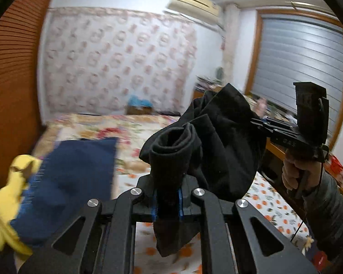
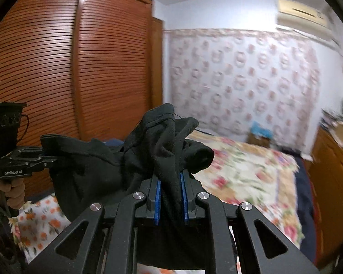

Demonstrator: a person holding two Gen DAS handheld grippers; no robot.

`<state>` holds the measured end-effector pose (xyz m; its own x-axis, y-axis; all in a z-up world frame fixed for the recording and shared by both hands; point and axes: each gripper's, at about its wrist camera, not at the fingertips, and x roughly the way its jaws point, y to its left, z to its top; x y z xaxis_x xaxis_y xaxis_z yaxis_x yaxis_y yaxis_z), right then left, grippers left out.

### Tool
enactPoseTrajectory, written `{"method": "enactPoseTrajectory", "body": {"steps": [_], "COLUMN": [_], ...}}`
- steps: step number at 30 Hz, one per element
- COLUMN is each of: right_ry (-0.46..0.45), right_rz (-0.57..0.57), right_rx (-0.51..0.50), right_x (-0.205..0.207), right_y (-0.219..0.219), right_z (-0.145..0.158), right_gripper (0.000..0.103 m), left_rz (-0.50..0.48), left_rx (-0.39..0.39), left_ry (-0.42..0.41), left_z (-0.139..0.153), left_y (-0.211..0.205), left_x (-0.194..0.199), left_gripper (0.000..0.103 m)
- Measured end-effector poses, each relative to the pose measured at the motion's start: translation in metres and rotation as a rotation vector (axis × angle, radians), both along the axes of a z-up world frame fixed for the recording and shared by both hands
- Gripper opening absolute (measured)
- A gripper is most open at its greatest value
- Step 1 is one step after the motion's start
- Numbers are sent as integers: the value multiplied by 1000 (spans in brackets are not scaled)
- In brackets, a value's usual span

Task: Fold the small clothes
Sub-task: 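Carry the lifted shirt bundle with both grippers to the clothes stack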

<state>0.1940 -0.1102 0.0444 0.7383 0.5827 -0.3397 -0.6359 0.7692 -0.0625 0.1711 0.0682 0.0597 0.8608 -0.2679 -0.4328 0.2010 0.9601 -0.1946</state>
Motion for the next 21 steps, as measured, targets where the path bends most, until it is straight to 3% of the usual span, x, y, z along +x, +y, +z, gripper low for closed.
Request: {"method": "enactPoseTrajectory", "body": {"steps": [6,12,18,21], "right_ry": [-10,-8,50,57], "right_rz": [157,275,282,195], "right_rx": [-29,-142,-259,-247], "right_x": [65,156,225,248], "right_y": [76,161,218,227], "right_z": [11,-5,-41,-37], "right_gripper": [14,14,17,26], "left_rz": [144,300,360,354], "left_rx": [-16,-17,-25,-38], "left_ry": [-20,77,158,170], "left_z": [2,-41,-76,-81], "left_y": [56,113,134,133], "left_x": [-21,-13,-5,-9], "left_gripper": [14,14,14,14]}}
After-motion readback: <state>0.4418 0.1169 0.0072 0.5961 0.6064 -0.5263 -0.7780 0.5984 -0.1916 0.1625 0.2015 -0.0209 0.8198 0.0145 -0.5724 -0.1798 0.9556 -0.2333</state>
